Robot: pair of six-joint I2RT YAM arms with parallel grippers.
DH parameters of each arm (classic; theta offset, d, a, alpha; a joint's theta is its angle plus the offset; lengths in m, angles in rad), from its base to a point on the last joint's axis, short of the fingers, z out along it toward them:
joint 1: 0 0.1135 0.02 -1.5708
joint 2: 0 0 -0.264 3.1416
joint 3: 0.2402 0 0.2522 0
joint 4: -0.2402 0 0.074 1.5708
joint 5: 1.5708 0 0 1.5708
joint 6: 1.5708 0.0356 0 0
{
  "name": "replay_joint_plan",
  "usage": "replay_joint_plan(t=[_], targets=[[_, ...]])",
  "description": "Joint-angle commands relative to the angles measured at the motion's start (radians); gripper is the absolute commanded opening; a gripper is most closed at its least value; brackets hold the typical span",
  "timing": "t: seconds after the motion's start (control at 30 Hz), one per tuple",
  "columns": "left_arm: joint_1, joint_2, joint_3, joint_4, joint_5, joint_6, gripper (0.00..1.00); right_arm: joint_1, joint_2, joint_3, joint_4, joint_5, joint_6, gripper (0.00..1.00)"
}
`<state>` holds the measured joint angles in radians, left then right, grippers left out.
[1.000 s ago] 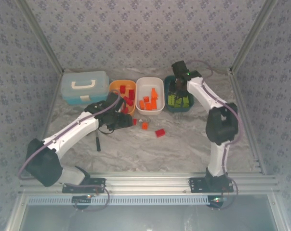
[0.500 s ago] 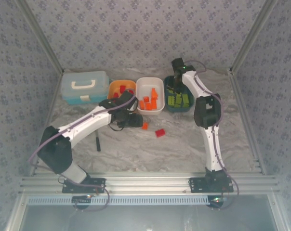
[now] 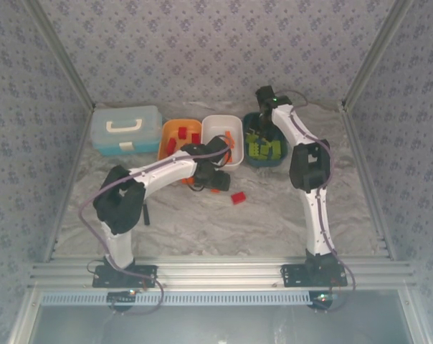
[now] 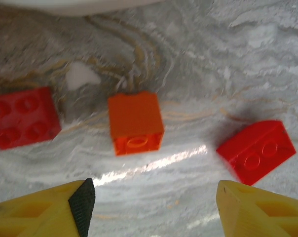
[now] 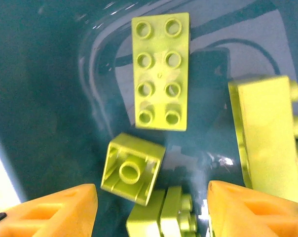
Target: Sort the legos into containers by color
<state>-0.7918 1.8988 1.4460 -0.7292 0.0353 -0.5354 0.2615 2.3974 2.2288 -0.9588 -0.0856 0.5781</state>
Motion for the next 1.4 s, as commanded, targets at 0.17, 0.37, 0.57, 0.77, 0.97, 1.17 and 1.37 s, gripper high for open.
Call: replay_joint_plan(t=[0.17, 0.37, 0.57, 0.77, 0.97, 1.17, 1.37], targets=[[-0.057, 0.129, 0.105, -0.054, -0.142, 0.032, 0.69, 0.056, -0.429, -0.293, 0.047, 0.045, -0.034, 0.63], [-0.061, 0.146, 0.108, -0.049, -0.189, 0.031, 0.70, 0.080, -0.647, -0.525, 0.067, 0.019, -0.022, 0.64], [-0.088, 0.106, 0.116, -0.047, -0.203, 0.032, 0.71, 0.087, -0.753, -0.667, 0.061, 0.012, -0.014, 0.64], [-0.053, 0.098, 0.100, -0.069, -0.239, 0.002, 0.73, 0.088, -0.785, -0.712, 0.068, 0.007, -0.007, 0.64], [-0.036, 0.072, 0.106, -0.041, -0.248, 0.052, 0.74, 0.089, -0.797, -0.717, 0.056, 0.009, -0.008, 0.64], [-0.016, 0.130, 0.105, -0.037, -0.220, 0.076, 0.71, 0.089, -0.825, -0.747, 0.068, -0.013, 0.003, 0.64], [0.009, 0.176, 0.114, -0.020, -0.177, 0.081, 0.63, 0.079, -0.949, -0.862, 0.226, -0.266, -0.036, 0.74]])
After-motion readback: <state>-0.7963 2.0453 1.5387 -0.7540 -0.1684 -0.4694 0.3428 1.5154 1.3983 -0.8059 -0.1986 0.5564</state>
